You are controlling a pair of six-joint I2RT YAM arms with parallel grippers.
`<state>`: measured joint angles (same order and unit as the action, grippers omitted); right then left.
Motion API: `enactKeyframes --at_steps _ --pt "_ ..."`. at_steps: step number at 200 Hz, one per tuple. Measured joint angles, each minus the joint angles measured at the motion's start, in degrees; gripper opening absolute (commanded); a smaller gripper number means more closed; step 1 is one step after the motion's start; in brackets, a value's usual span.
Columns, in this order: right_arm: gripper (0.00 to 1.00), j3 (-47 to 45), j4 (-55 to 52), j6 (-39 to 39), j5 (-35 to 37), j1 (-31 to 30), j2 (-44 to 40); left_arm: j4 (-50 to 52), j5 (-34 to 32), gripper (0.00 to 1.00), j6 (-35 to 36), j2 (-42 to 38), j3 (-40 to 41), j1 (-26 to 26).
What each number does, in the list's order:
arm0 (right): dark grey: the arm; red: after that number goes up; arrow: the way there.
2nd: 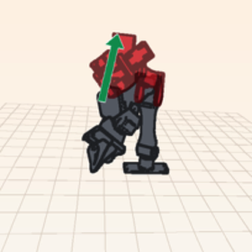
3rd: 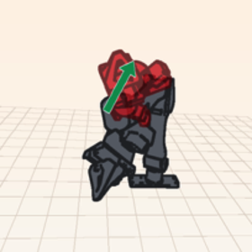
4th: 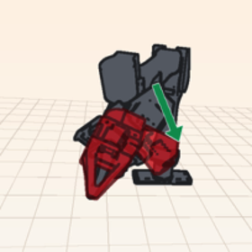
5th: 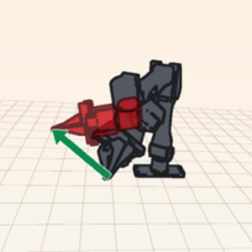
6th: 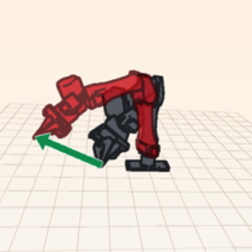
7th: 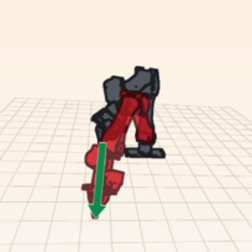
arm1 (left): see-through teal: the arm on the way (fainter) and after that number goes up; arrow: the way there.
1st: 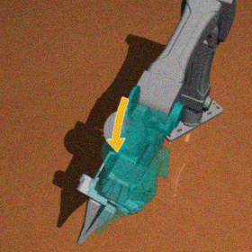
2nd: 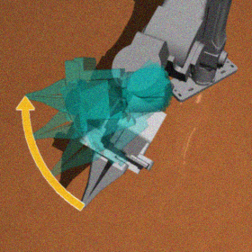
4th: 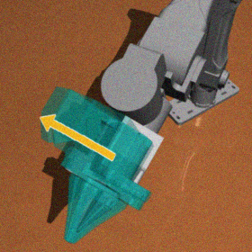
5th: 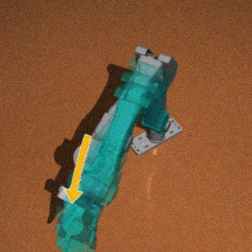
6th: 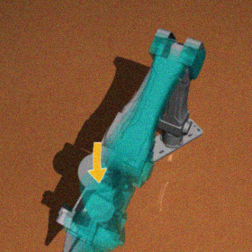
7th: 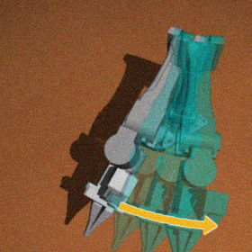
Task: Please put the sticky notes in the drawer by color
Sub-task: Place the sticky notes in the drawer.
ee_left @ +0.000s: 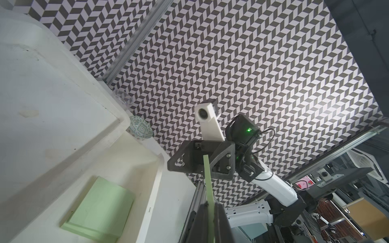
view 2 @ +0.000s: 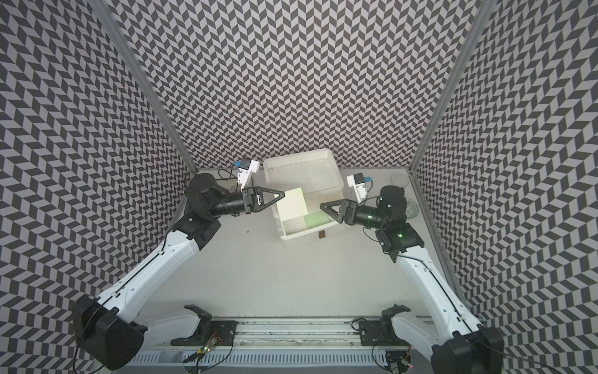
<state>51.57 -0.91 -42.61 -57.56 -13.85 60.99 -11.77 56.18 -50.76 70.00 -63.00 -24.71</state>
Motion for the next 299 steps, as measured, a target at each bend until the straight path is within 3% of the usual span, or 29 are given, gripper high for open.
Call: enactKeyframes --at_steps 47,90,110,135,148,165,200,247,299 --pt "0.70 0.31 5.90 -3.13 -6.73 -0.37 -2.49 -4.39 2.21 0.04 -3.28 1.09 0.07 0.00" --pt "0.68 0.35 8.00 -4.00 -8.17 -2.58 -2.32 -7.65 2.40 0.05 -4.61 3.04 0.07 -1.92" --pt "0.63 0.37 8.74 -4.09 -8.28 -3.69 -1.51 -8.09 2.51 0.05 -4.68 4.26 0.07 -3.10" --pt "0.42 0.72 9.11 -4.04 -8.28 -4.15 -0.48 -8.31 2.64 0.05 -4.72 5.53 0.07 -3.85" --pt "0.18 0.79 9.14 -4.09 -8.28 -4.15 -0.17 -8.31 2.67 0.06 -4.72 5.88 0.07 -3.93" --pt "0.00 0.81 9.09 -3.93 -8.02 -4.15 0.11 -8.02 2.64 0.19 -4.26 6.01 0.07 -3.91" --pt "0.00 0.83 8.09 -3.26 -5.95 -3.98 1.55 -0.44 0.31 0.51 0.48 6.19 -1.75 -2.58" --pt "0.00 0.79 3.04 -0.81 2.60 -3.63 3.93 7.37 -4.87 0.53 5.40 4.59 0.59 3.32" --pt "0.04 0.76 -1.49 3.23 9.29 -5.18 6.71 10.12 -5.84 0.54 7.23 4.35 3.41 3.58"
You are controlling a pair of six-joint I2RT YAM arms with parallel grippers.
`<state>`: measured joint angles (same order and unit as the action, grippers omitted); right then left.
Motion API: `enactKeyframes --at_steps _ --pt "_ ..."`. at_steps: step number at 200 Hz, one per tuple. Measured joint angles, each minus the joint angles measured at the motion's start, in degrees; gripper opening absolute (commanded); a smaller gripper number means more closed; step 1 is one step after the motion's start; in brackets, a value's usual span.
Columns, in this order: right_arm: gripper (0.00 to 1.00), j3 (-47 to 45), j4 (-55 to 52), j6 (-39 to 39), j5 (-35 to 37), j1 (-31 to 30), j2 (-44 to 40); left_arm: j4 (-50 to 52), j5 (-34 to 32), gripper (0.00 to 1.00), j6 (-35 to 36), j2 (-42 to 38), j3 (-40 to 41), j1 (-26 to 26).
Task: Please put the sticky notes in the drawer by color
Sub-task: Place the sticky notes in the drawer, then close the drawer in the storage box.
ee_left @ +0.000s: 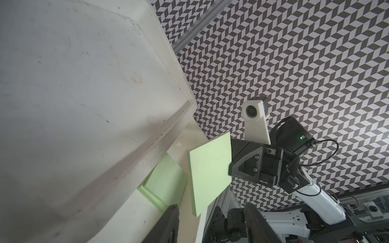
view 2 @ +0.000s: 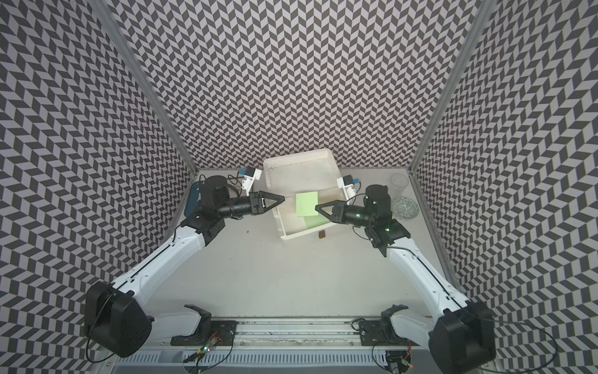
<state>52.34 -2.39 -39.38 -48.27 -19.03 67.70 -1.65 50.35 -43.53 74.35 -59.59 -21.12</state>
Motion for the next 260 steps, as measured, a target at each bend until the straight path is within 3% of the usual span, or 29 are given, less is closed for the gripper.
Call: enactKeyframes --at_steps 12,29,47,69,98,125,151,199,260 --pt "0.09 0.00 -1.77 1.40 1.29 -0.72 0.63 0.26 -0.22 0.54 0.46 0.00 0.00 0.00" --pt "0.34 0.00 -3.98 3.06 2.71 -1.16 1.29 0.63 -0.72 0.54 1.20 0.02 -0.04 0.00" --pt "0.43 0.81 -7.41 5.60 4.83 -1.22 1.40 3.34 -2.21 0.54 2.82 0.42 -1.22 0.00" --pt "0.45 4.07 -12.07 8.96 9.77 -1.22 0.74 8.81 -7.04 0.54 5.77 2.49 -5.77 0.09" --pt "0.46 6.58 -16.96 14.40 19.82 -2.54 -4.28 16.65 -18.69 0.55 10.23 5.81 -13.51 0.31" --pt "0.47 4.42 -19.28 17.07 29.07 -9.27 -9.66 20.61 -29.44 0.55 12.52 7.69 -17.05 0.55" --pt "0.47 -2.49 -20.46 16.68 34.67 -15.72 -13.88 22.77 -35.58 0.55 13.51 8.52 -17.14 0.66" --pt "0.47 -7.32 -23.17 14.45 40.61 -18.36 -16.61 22.49 -39.17 0.55 15.10 8.50 -15.78 0.81" --pt "0.51 -10.56 -23.04 12.00 42.38 -19.06 -17.44 18.97 -36.50 0.55 16.06 11.26 -14.23 0.92"
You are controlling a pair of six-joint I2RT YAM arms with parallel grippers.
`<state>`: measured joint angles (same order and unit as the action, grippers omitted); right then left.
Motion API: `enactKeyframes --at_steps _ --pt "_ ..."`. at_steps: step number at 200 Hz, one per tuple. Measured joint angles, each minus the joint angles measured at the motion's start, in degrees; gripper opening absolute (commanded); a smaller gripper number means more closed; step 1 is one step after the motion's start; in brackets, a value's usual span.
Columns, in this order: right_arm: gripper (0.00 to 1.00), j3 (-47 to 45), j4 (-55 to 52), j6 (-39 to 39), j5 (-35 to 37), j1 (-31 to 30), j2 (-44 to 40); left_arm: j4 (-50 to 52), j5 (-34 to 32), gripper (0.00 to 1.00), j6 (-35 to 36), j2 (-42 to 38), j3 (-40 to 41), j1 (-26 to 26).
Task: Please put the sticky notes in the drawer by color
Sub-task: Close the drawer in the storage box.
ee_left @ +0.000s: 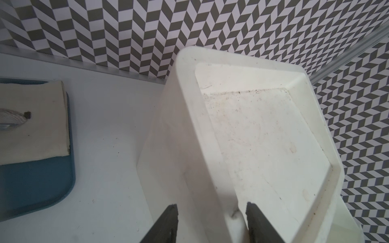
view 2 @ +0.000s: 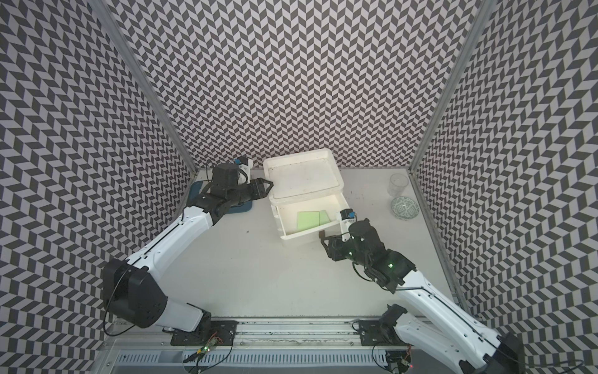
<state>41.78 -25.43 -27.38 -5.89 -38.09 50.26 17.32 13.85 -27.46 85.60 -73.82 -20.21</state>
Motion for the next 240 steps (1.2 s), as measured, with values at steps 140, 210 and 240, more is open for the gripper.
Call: enactKeyframes --at_steps 140,210,240 --pt "0.35 -0.83 9.27 -1.29 -4.17 -0.11 5.81 -3.67 4.79 0.54 0.17 2.12 0.66 0.50" --pt "0.13 1.57 9.64 -0.87 -4.35 -0.11 9.40 -5.64 4.70 0.52 0.17 2.58 1.07 0.90" --pt "0.13 2.78 10.56 -0.87 -4.70 -0.15 10.88 -5.79 4.48 0.52 0.15 2.58 1.29 0.79"
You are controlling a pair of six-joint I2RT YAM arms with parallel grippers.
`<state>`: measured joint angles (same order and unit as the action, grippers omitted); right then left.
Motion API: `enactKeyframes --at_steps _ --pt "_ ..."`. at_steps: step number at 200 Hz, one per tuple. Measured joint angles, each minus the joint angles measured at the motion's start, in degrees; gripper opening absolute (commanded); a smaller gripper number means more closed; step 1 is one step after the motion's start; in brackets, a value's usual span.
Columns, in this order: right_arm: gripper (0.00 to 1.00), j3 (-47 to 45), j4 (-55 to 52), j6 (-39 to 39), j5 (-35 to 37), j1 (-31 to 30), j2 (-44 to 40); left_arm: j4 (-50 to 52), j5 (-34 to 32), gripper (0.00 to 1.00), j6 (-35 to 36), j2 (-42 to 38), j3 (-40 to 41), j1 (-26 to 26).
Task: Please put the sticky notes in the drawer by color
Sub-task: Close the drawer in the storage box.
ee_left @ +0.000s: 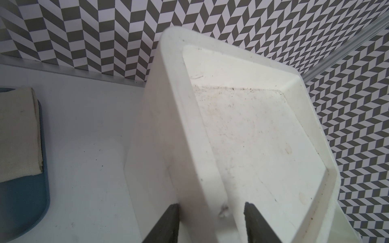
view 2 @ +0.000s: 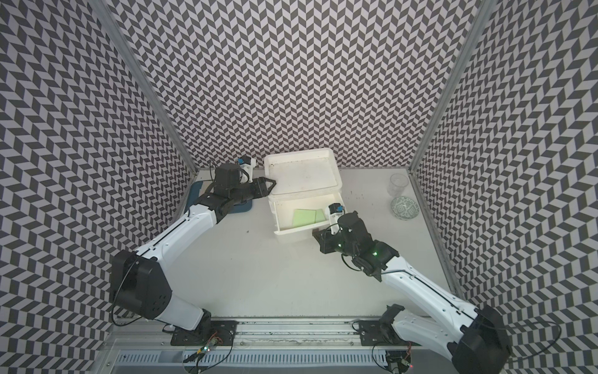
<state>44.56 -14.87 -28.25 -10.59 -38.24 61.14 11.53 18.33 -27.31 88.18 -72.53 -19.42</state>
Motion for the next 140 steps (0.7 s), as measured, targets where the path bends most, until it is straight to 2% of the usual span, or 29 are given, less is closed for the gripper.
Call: enactKeyframes --at_steps 140 --pt "0.13 3.17 18.01 2.12 3.78 -0.22 7.63 0.11 -0.50 0.51 -0.46 -0.04 -0.02 -0.28"
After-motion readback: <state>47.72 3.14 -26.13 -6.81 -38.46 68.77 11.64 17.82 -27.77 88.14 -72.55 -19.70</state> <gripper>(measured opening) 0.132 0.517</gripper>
